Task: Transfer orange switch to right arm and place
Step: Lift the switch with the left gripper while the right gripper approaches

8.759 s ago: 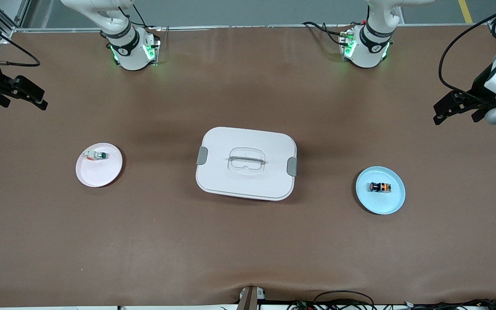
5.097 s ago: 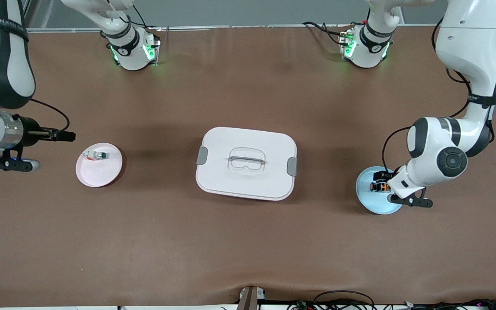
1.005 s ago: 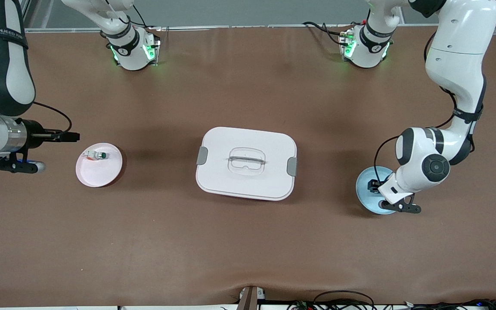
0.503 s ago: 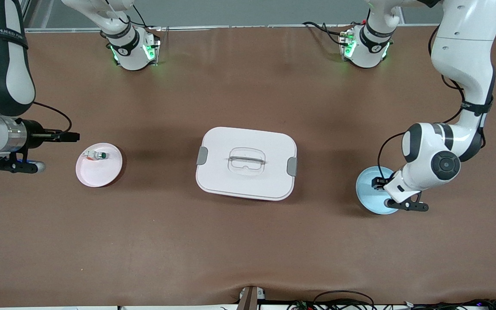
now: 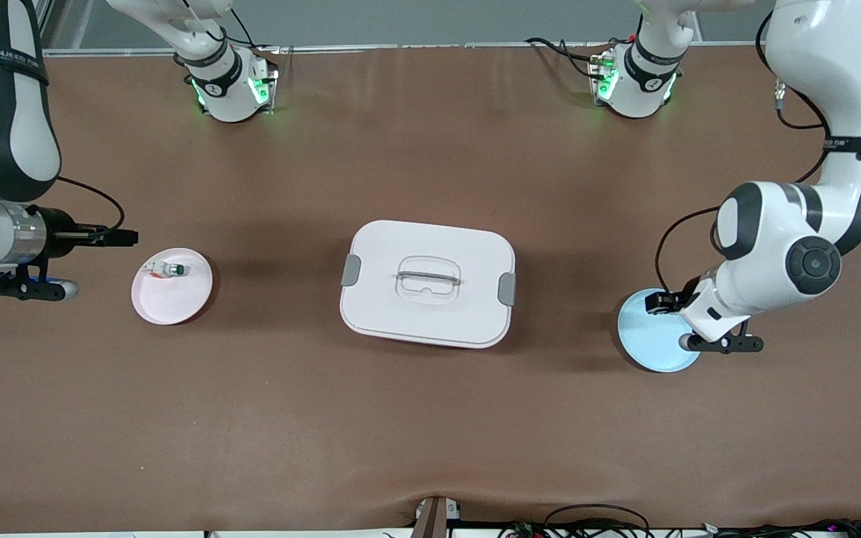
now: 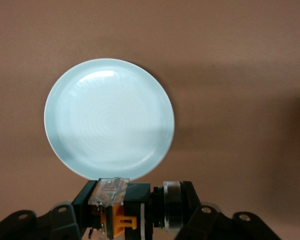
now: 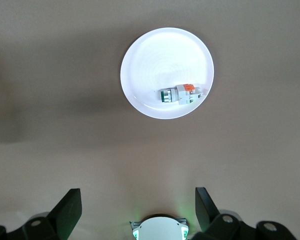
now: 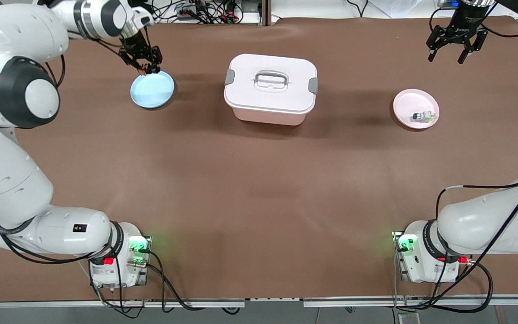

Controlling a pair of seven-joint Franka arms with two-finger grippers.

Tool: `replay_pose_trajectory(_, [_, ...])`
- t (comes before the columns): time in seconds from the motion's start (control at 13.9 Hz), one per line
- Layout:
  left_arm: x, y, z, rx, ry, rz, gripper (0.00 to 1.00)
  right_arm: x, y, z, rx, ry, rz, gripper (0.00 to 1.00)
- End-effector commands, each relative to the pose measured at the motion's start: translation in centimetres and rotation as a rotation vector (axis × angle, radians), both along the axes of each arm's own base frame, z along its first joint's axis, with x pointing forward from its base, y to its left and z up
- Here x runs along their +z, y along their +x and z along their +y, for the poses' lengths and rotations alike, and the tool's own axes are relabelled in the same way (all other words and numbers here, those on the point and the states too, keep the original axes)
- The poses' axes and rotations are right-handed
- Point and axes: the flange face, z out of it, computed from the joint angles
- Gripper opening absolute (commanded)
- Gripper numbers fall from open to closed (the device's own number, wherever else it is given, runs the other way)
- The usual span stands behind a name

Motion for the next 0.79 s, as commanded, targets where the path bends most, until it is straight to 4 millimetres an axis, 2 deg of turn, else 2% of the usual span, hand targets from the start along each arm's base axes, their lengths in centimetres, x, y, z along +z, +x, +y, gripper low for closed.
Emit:
replay_pose_trajectory(0.0, [5.2,-0.8,-2.1,0.061,-0.039,0.035,0.32,0.1,-0.1,0.1,-0.011,0.044,-0.011,1.0])
replay_pose_trajectory(0.14, [8.2,-1.2,-4.0,0.088,-0.081,0.045,0.32,0.5,0.2,1.0,-0.047,0.135,-0.033,1.0])
replay_pose_trajectory(0.36, [12.9,-2.1,-8.1,0.168,-0.116,0.046,0.32,1.4,1.0,3.2,-0.093,0.214,-0.091,1.0])
replay_pose_trajectory(0.57, [15.9,-3.7,-12.6,0.31,-0.112,0.061,0.32,2.1,1.8,4.9,-0.141,0.287,-0.133,1.0])
replay_pose_trajectory(0.72, [17.5,-4.8,-16.1,0.419,-0.115,0.069,0.32,2.1,2.2,7.5,-0.183,0.296,-0.149,1.0])
